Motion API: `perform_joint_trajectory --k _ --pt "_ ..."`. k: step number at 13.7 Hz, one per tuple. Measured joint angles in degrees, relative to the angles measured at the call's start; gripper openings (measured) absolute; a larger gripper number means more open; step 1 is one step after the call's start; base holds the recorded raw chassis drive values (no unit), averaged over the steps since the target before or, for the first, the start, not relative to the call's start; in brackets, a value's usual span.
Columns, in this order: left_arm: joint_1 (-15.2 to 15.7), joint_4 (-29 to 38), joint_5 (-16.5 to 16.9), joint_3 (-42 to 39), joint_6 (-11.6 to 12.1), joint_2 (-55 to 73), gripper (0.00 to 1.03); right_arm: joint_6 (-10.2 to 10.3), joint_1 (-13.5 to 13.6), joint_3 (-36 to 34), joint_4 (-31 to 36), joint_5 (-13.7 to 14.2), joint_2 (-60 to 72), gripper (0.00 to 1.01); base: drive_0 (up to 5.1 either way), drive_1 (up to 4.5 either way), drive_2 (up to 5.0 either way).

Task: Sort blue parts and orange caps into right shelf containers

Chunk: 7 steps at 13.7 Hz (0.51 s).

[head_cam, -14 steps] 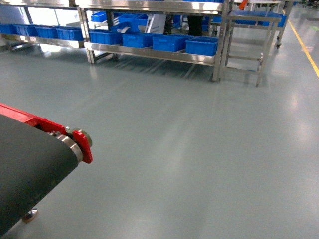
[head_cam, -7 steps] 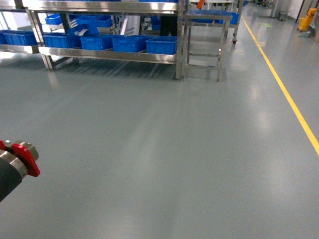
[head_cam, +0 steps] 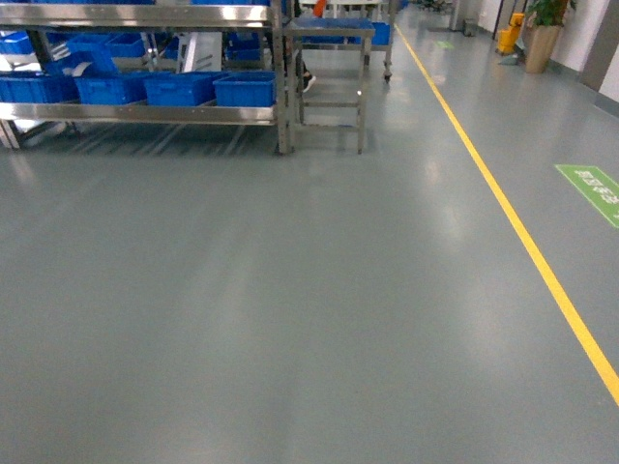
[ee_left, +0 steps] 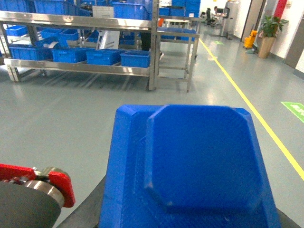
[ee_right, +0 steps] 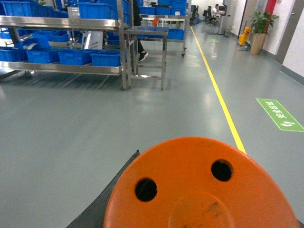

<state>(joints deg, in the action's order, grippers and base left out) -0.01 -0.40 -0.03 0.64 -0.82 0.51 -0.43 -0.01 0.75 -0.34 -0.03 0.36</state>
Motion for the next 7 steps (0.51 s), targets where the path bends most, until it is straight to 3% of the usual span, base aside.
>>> perform_joint_trajectory --k 7 --pt "-0.07 0.04 0.02 0.00 0.02 0.00 0.42 0.00 0.00 0.00 -0.04 0.00 0.00 0.45 -1.6 -1.57 -1.6"
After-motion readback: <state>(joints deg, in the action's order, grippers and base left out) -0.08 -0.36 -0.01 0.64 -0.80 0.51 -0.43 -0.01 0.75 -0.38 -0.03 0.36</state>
